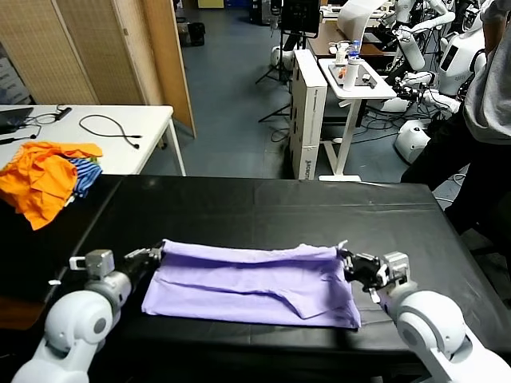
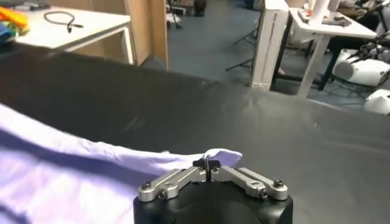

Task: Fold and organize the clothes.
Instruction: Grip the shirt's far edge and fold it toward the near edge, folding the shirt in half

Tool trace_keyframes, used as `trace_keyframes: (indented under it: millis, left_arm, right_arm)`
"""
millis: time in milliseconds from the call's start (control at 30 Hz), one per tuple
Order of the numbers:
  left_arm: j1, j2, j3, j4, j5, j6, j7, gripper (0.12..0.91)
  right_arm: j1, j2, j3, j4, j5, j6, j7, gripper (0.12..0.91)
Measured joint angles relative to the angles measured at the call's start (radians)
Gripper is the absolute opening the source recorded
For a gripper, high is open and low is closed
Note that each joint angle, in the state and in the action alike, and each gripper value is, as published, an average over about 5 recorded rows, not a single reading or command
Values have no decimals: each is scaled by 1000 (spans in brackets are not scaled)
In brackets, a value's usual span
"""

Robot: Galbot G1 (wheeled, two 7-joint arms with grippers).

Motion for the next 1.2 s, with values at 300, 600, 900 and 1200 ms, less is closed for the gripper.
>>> trace_keyframes:
  millis: [300,600,900,1200]
  left_arm:
    - [92,4,-26,-34,27,0,10,180]
    - [140,0,-32,-51,55,0,15,185]
    - [184,-11,-64,-79,85,0,12,431]
    - [120,-23,-82,-46,49,0,9,886]
  right_arm:
    - [-84,-26,9,20,0,0,-5,141]
    - [-112,-29,-5,31,-7,0,-7,141]
    - [-158,-34,49,98,11,0,-12,425]
    - [-118,29,95,89,61,0,33,884]
